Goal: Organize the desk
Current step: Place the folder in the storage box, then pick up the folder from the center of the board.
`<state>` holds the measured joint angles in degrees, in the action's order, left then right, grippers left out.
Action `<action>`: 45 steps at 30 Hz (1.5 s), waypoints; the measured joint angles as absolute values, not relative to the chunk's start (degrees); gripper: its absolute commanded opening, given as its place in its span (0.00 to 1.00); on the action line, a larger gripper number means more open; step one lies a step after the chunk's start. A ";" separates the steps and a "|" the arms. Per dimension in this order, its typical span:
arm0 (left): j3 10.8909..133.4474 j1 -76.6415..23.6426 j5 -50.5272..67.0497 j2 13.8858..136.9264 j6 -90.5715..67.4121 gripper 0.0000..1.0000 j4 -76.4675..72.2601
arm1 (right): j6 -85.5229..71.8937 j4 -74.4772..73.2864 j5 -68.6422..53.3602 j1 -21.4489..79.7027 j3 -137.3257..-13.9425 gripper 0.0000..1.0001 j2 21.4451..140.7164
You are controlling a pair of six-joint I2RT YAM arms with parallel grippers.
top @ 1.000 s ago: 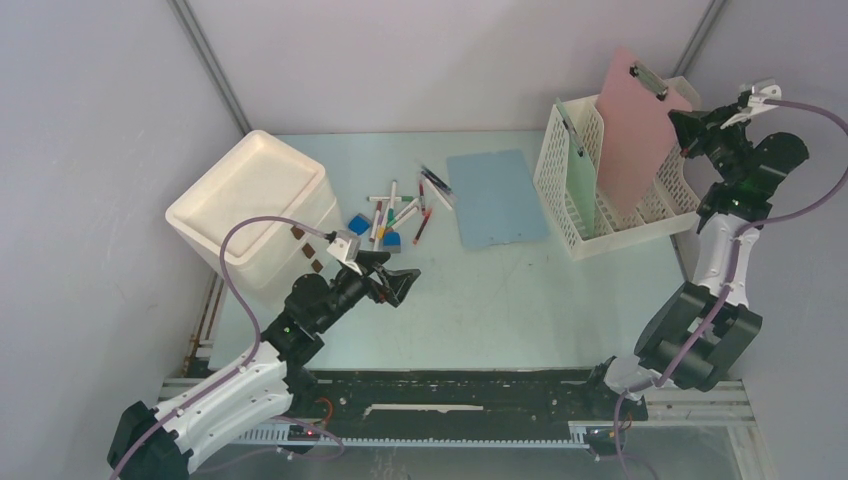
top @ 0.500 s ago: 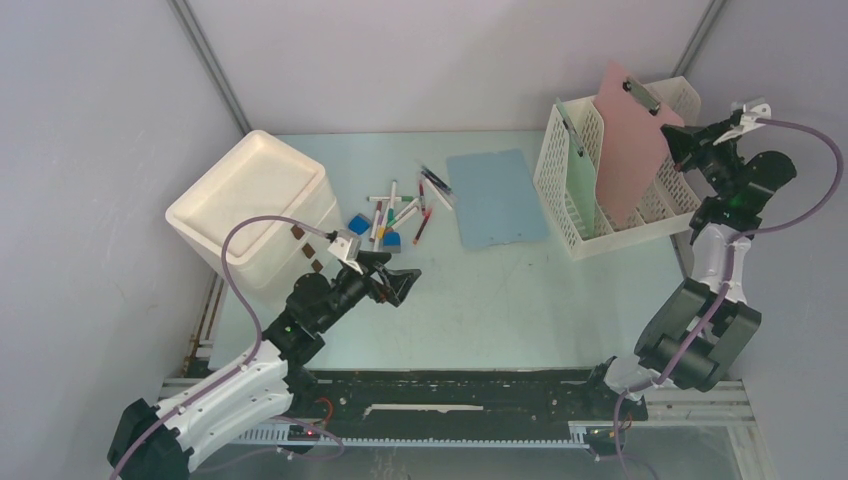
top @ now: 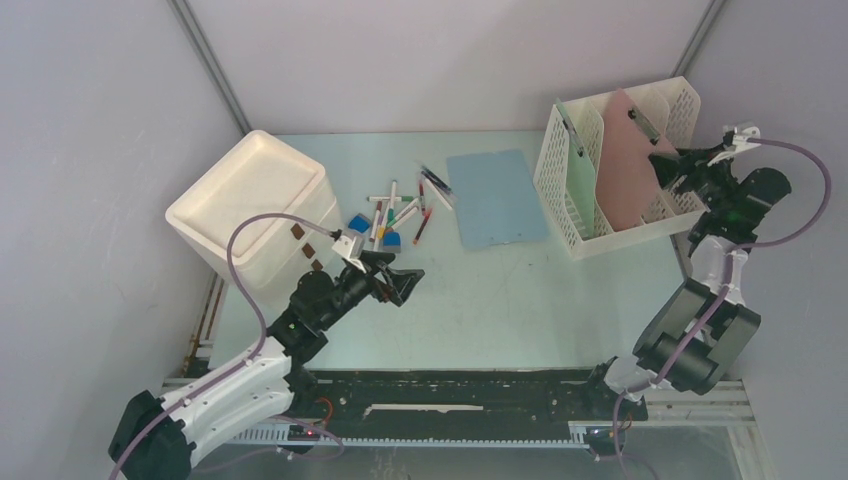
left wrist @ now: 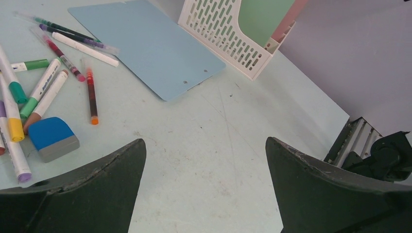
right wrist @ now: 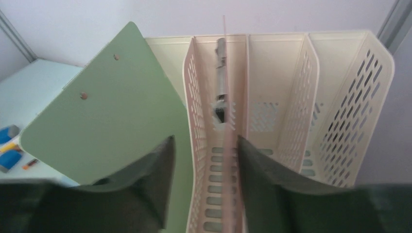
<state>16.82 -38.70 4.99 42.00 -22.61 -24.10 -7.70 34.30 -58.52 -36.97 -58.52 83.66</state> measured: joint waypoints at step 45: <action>40.58 -38.70 9.19 84.86 -50.35 0.94 -24.53 | 38.35 -58.02 -56.58 -7.55 -60.14 1.00 50.59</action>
